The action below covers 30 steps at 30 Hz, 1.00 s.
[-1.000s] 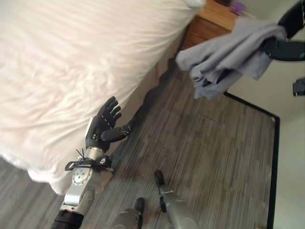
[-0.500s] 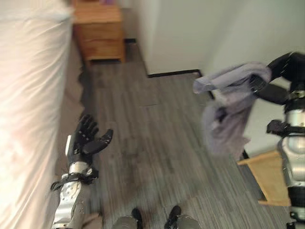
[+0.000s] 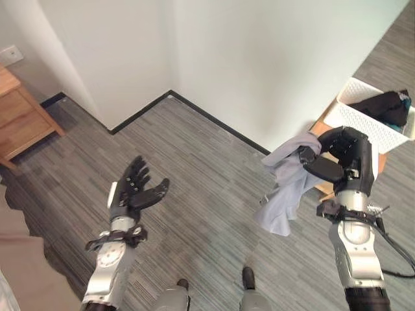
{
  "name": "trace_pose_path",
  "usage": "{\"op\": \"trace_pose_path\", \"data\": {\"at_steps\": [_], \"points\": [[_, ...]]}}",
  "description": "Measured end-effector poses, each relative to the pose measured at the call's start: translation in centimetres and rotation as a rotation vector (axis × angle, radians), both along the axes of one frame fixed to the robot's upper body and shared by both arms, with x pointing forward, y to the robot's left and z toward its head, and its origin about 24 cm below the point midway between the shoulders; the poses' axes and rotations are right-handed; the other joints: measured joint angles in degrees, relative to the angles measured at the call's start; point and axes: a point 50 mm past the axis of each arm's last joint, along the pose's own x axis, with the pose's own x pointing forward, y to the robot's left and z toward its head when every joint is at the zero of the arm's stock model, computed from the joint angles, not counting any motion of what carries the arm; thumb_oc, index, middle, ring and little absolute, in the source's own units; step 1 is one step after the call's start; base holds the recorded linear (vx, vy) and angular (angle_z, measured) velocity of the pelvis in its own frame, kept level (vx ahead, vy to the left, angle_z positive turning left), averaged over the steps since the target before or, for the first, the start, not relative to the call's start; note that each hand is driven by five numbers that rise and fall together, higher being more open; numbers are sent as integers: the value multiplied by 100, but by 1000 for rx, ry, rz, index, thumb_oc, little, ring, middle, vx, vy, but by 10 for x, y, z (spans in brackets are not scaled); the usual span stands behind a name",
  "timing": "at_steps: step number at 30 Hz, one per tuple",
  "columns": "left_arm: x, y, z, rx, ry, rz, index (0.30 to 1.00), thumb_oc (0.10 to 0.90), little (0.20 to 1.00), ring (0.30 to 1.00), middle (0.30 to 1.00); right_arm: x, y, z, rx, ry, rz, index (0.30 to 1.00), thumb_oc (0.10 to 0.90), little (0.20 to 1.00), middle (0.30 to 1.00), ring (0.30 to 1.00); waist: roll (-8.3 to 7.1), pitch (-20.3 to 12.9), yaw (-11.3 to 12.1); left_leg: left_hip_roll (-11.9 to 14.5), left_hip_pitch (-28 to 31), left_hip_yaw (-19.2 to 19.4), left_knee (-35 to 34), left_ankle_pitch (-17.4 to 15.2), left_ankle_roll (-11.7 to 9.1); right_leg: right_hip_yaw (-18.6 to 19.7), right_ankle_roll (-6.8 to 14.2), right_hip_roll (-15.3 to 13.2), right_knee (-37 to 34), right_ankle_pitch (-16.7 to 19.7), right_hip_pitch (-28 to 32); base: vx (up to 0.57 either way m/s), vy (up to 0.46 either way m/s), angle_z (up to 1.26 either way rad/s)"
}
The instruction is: Pick up bed clothes into laundry basket.
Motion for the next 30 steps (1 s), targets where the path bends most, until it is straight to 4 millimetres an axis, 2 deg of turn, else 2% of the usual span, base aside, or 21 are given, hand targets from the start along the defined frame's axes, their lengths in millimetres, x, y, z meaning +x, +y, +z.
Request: {"op": "trace_pose_path", "data": {"at_steps": [2,3,5,6,7,8,9,10,11,12,14,17,20,25,30], "points": [[-1,-1,-2,7,10,-14,900,800,900,900,900,1,6,-1,-8,-1,10,300,400,300,300,300,-10,6,-42,65,179,427,-144,19,79,190,-121,49,47,211,-156,-62,172,-121],[-1,-2,-2,9,9,-27,900,800,900,900,900,0,5,-1,-14,-1,3,300,400,300,300,300,-20,12,-141,-4,181,494,-68,-2,120,171,-111,90,109,369,-262,-99,218,-113],[-1,-2,-2,12,9,-34,900,800,900,900,900,1,7,-1,-14,-1,5,300,400,300,300,300,53,65,-110,60,157,653,-109,-67,282,11,-16,256,89,876,-432,-167,158,-84],[-1,-2,-2,11,9,-35,900,800,900,900,900,1,7,-1,-14,-1,5,300,400,300,300,300,55,66,-110,59,157,653,-105,-67,288,5,-18,259,88,891,-436,-184,108,-88],[-3,-3,-7,-2,23,-27,900,800,900,900,900,0,6,-5,-18,18,7,300,400,300,300,300,199,155,-99,412,257,957,-239,29,342,-544,-45,479,775,250,-610,-93,66,-87],[-8,-4,-12,-22,40,-13,900,800,900,900,900,-2,6,-8,-18,34,5,300,400,300,300,300,313,176,-44,569,451,994,-459,154,268,-1011,-219,594,1642,-477,-604,-64,-7,-108],[-12,-3,-14,-24,50,-10,900,800,900,900,900,-2,5,-9,-27,38,4,300,400,300,300,300,326,173,26,640,617,1138,-777,315,213,-1315,-181,597,2038,-910,-397,-63,-1,-70],[-15,-2,-17,-24,60,-4,900,800,900,900,900,-3,6,-9,-32,41,7,300,400,300,300,300,288,115,121,625,749,1209,-1081,486,149,-1612,-231,501,1869,-1090,-134,4,-57,-56],[-16,0,-17,-17,63,-1,900,800,900,900,900,-3,7,-8,-38,36,11,300,400,300,300,300,191,61,195,547,813,1255,-1366,652,95,-1755,-215,457,1183,-981,353,22,-53,-34],[-15,1,-15,-19,56,2,900,800,900,900,900,-2,8,-7,-45,31,13,300,400,300,300,300,89,28,264,433,797,1252,-1530,753,20,-1585,-225,447,404,-1017,706,58,-57,-12],[-17,-2,-19,-58,61,23,900,800,900,900,900,-1,9,-11,-56,56,14,300,400,300,300,300,218,26,306,530,807,1219,-1661,861,-67,-1619,-361,574,113,-802,782,54,-34,-5],[-24,-6,-27,-131,88,46,900,800,900,900,900,-9,7,-24,-76,121,1,300,400,300,300,300,291,3,302,640,1082,1096,-2000,1031,-196,-1740,-423,746,-116,-764,1066,61,-46,13],[-24,-8,-27,-127,89,31,900,800,900,900,900,-11,5,-25,-83,128,-6,300,400,300,300,300,309,-7,305,721,1131,1041,-2114,1115,-268,-1787,-501,850,-269,-717,1162,42,-27,9],[-23,-9,-26,-127,85,29,900,800,900,900,900,-11,6,-24,-76,122,-2,300,400,300,300,300,409,-68,305,723,1169,1028,-2142,1121,-273,-1800,-515,858,-362,-690,1231,0,-9,1],[-23,-9,-26,-129,84,30,900,800,900,900,900,-10,7,-24,-49,119,10,300,400,300,300,300,421,-75,312,721,1141,934,-2144,1126,-279,-1923,-514,842,-385,-691,1256,19,-5,9]]}}
